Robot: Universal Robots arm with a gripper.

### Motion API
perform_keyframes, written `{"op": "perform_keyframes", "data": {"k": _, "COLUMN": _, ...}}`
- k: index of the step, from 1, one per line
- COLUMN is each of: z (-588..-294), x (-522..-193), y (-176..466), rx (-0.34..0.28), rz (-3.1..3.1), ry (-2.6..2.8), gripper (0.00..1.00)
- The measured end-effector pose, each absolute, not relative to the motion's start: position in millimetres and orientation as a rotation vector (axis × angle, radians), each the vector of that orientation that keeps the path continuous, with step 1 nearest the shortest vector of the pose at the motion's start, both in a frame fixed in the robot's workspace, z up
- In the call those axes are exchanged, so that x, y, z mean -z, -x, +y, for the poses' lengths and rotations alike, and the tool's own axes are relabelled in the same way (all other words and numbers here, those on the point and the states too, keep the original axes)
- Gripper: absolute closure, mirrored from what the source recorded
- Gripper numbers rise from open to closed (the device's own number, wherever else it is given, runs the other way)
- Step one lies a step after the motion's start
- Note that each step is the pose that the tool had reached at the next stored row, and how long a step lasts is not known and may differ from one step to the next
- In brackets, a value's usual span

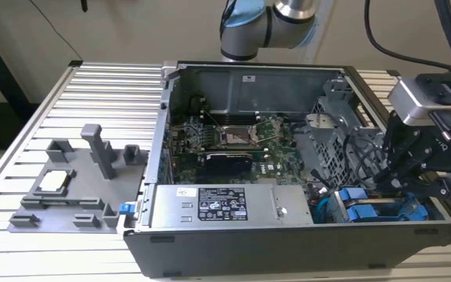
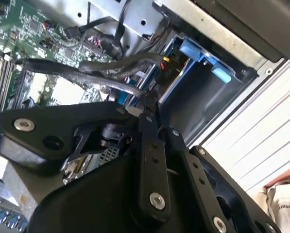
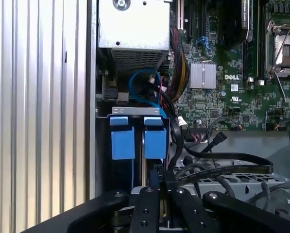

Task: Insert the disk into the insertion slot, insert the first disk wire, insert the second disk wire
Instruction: 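Insert the second disk wire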

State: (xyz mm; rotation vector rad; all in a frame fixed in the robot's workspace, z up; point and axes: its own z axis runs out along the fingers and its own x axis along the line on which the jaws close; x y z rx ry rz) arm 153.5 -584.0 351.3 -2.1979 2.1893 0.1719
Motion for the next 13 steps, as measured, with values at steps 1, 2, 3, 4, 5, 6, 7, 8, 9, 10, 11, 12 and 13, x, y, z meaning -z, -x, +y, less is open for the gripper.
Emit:
{"op": "perform_keyframes", "data": {"k": 1, "z": -583.9, "x": -351.3, "y": -153.6, "rx": -0.172, "rz": 2.189, "ry": 2.198, "gripper": 0.84}}
{"op": "perform_keyframes", "data": {"k": 2, "z": -583.9, "x": -350.7, "y": -153.6, "rx": -0.172, "rz": 2.190, "ry": 2.197, "gripper": 0.84}}
{"op": "perform_keyframes", "data": {"k": 3, "z": -584.0, "x": -350.2, "y": -153.6, "rx": -0.172, "rz": 2.191, "ry": 2.196, "gripper": 0.84}}
{"op": "perform_keyframes", "data": {"k": 4, "z": -584.0, "x": -349.5, "y": -153.7, "rx": -0.172, "rz": 2.191, "ry": 2.196, "gripper": 0.84}}
{"op": "perform_keyframes", "data": {"k": 5, "z": -584.0, "x": -348.7, "y": -154.1, "rx": -0.172, "rz": 2.192, "ry": 2.195, "gripper": 0.84}}
{"op": "perform_keyframes", "data": {"k": 6, "z": -584.0, "x": -348.1, "y": -154.6, "rx": -0.172, "rz": 2.193, "ry": 2.194, "gripper": 0.84}}
{"op": "perform_keyframes", "data": {"k": 7, "z": -584.0, "x": -347.8, "y": -155.2, "rx": -0.172, "rz": 2.194, "ry": 2.193, "gripper": 0.84}}
{"op": "perform_keyframes", "data": {"k": 8, "z": -584.0, "x": -347.4, "y": -156.0, "rx": -0.172, "rz": 2.195, "ry": 2.192, "gripper": 0.84}}
{"op": "perform_keyframes", "data": {"k": 9, "z": -584.0, "x": -347.1, "y": -156.4, "rx": -0.172, "rz": 2.196, "ry": 2.191, "gripper": 0.84}}
{"op": "perform_keyframes", "data": {"k": 10, "z": -583.9, "x": -346.6, "y": -156.5, "rx": -0.172, "rz": 2.198, "ry": 2.188, "gripper": 0.84}}
{"op": "perform_keyframes", "data": {"k": 11, "z": -584.0, "x": -346.0, "y": -156.5, "rx": -0.172, "rz": 2.203, "ry": 2.183, "gripper": 0.84}}
{"op": "perform_keyframes", "data": {"k": 12, "z": -584.0, "x": -345.5, "y": -156.5, "rx": -0.171, "rz": 2.210, "ry": 2.176, "gripper": 0.84}}
{"op": "perform_keyframes", "data": {"k": 13, "z": -583.9, "x": -345.1, "y": -156.5, "rx": -0.171, "rz": 2.217, "ry": 2.168, "gripper": 0.84}}
